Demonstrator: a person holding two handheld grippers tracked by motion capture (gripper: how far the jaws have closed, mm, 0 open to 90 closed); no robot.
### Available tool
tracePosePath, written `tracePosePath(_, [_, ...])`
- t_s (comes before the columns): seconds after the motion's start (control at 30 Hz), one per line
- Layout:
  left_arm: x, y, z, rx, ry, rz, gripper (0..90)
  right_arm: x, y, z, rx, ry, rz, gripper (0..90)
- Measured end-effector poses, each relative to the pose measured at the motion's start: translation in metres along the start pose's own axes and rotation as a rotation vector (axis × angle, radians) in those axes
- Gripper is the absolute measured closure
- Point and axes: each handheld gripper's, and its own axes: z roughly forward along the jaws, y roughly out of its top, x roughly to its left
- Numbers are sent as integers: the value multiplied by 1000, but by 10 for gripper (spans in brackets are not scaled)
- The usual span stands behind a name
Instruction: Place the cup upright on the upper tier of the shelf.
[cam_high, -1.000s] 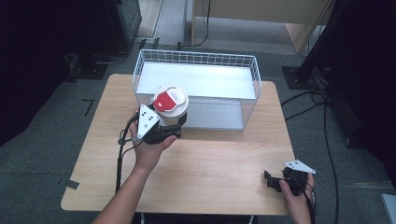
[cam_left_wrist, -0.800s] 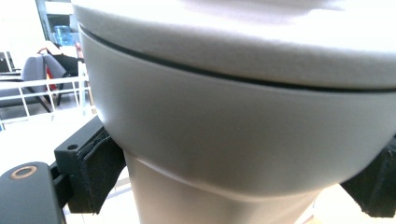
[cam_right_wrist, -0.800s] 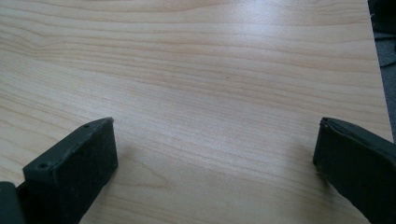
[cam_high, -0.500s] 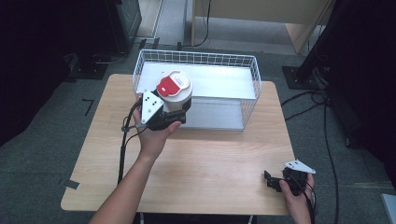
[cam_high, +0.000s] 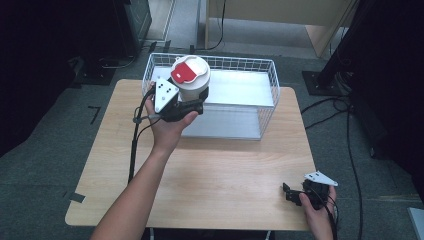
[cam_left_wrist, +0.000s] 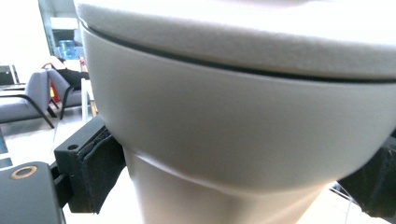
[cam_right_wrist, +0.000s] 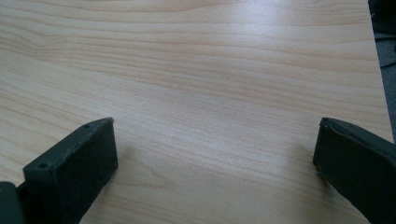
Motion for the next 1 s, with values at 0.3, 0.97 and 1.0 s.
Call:
tracePosePath(0.3, [11,0,35,38,13,-21,78,0,0,0,-1,1,-1,0])
tracePosePath(0.97, [29,-8,65,82,16,-94,75,0,0,0,1,9,-8,0])
tracePosePath(1.0, [30,-8,65,80,12,-99,73,0,0,0,0,9,-8,0])
